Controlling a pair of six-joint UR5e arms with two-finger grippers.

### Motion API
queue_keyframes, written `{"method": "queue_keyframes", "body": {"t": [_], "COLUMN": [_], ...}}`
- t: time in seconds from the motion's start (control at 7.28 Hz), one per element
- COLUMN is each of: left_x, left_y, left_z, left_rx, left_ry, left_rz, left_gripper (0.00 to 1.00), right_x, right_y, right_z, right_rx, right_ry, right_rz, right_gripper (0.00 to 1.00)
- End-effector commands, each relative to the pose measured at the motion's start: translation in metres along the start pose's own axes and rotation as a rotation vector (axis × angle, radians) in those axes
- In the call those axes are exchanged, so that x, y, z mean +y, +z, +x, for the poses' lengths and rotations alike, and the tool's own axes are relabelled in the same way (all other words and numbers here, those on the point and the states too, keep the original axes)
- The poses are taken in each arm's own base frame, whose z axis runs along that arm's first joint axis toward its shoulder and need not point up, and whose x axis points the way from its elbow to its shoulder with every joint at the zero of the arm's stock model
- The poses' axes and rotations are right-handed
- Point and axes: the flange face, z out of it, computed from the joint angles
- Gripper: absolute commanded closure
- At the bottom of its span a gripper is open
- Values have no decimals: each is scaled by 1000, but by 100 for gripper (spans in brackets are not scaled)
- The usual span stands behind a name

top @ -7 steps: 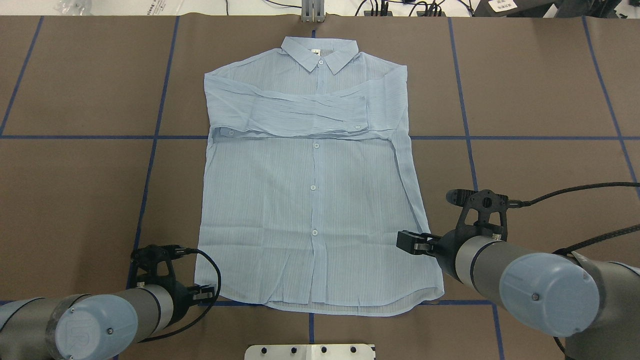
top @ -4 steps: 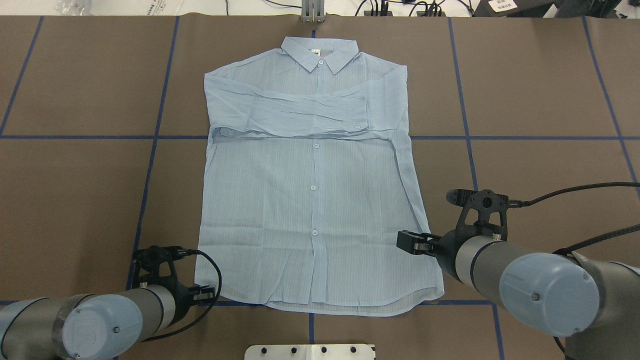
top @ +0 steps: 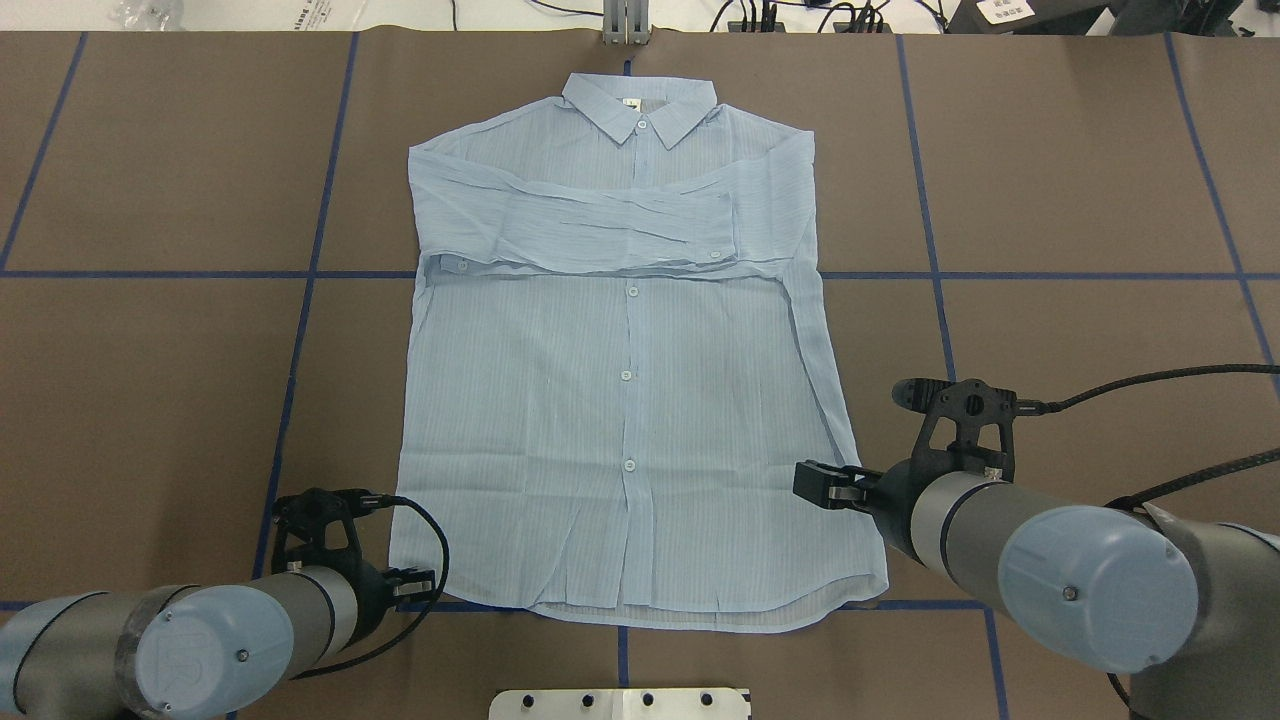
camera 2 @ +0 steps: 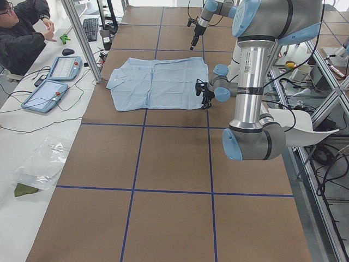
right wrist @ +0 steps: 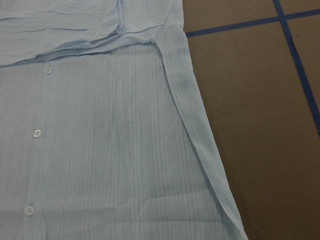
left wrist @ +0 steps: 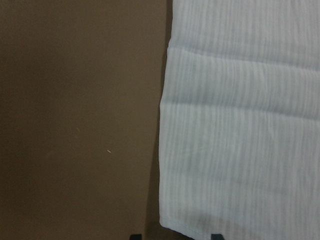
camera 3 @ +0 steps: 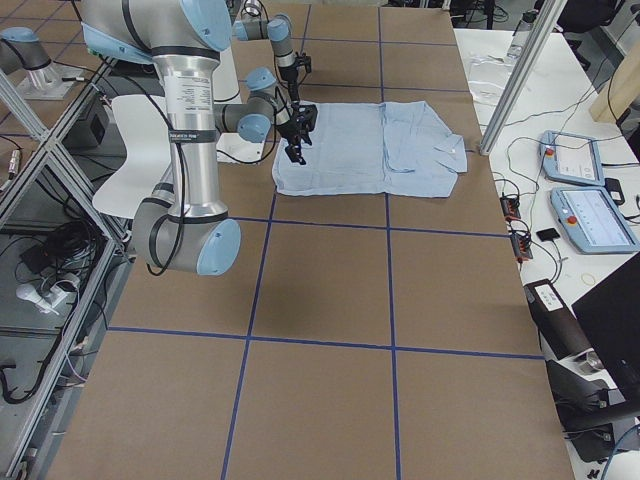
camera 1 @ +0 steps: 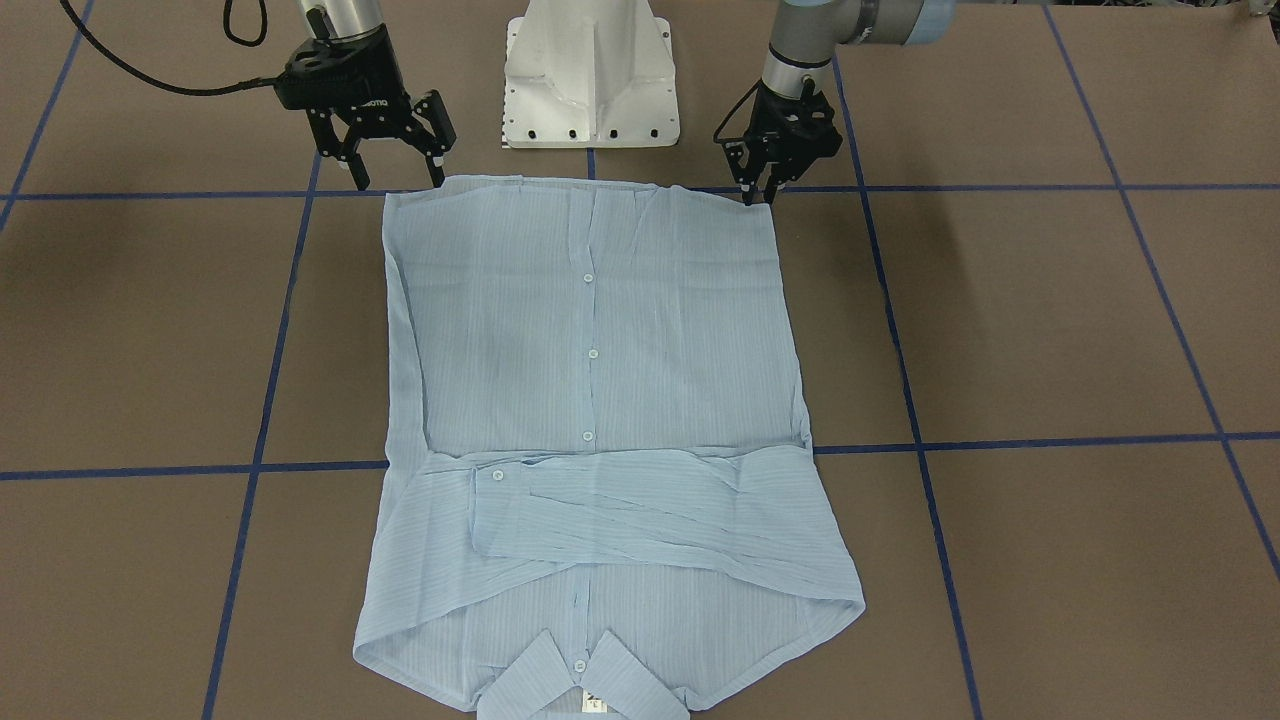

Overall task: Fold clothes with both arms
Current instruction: 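Lower both grippers onto the hem corners nearest the robot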

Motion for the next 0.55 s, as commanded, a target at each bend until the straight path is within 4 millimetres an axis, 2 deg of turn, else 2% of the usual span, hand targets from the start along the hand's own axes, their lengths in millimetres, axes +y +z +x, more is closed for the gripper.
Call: {"method": "queue_keyframes", "body": {"t": [0.0, 0.41], "left_x": [-5, -19], "left_y": [2, 1], "left_z": [-2, -5], "left_rx": [-7, -10], "left_ry": [-3, -17], "left_rz": [9, 26], "left_gripper": [79, 79], "right_x": [0, 0], "right_y": [0, 0], "right_z": [0, 0], "right_rx": [0, 1], "right_ry": [0, 0], "right_rz": [0, 0], "right_gripper": [0, 0]}}
